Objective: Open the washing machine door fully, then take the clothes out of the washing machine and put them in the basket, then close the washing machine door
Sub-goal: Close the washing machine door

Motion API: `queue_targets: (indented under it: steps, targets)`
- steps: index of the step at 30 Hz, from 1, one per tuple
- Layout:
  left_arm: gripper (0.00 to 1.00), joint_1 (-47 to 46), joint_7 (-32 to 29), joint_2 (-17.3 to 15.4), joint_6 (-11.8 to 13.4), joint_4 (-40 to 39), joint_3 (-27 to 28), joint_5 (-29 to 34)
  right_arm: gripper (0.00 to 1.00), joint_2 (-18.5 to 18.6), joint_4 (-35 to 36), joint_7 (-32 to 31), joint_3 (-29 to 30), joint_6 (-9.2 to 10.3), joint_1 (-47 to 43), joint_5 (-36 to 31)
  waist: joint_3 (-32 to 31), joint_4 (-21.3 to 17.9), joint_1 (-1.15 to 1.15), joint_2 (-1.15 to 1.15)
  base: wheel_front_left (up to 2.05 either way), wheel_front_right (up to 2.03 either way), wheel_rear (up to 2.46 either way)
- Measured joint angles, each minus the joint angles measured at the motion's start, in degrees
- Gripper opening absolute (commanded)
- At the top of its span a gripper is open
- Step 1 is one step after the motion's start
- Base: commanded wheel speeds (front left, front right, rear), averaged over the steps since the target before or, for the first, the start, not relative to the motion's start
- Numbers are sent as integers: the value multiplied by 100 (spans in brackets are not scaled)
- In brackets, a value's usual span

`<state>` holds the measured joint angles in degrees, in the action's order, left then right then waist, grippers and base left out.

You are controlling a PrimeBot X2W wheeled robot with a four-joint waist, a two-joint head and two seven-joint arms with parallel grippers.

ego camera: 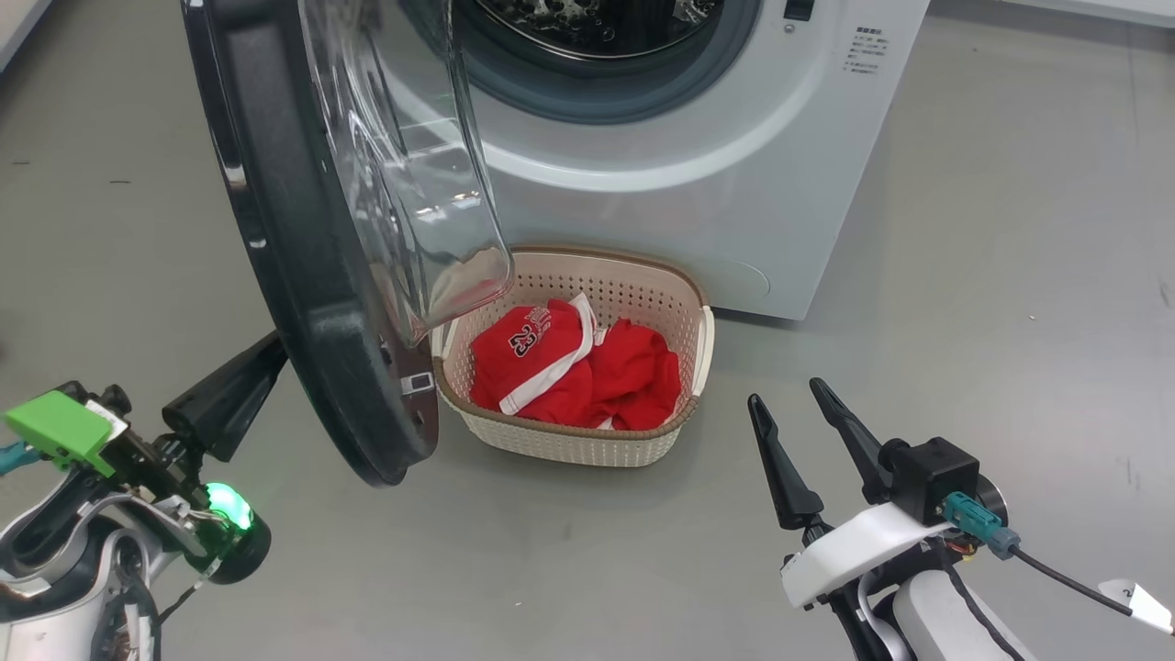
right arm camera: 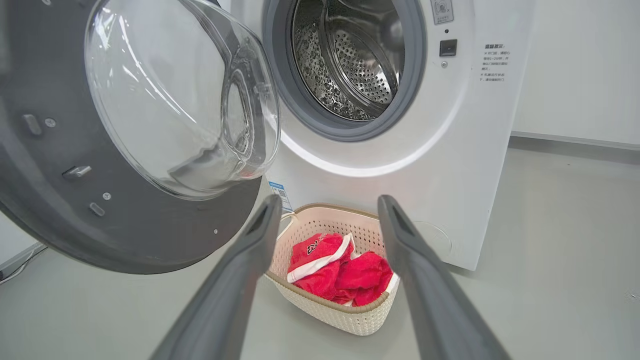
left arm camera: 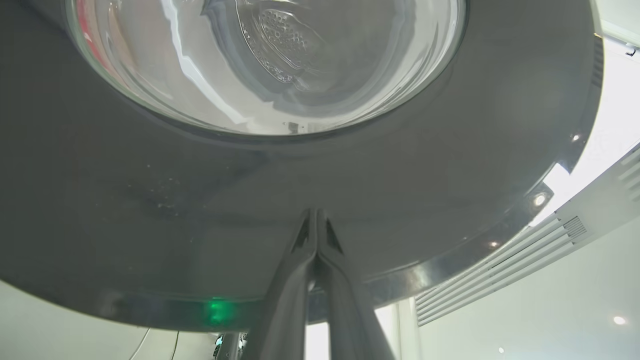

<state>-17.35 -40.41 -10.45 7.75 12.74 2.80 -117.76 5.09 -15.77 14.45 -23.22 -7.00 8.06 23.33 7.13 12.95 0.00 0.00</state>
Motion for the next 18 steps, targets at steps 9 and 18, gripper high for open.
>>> queue_targets:
  steps: [9,18]
  targets:
    - [0,65,19,42,-1,-172,-183,-183,100,-5,-3,0,-12,0,80,0,18,-368,0,0,0,0,0]
    - [0,81,131,46,-1,-310,-364,-254,100,-7,1,0,-12,1,93,-2,87,-787,0,0,0,0,0]
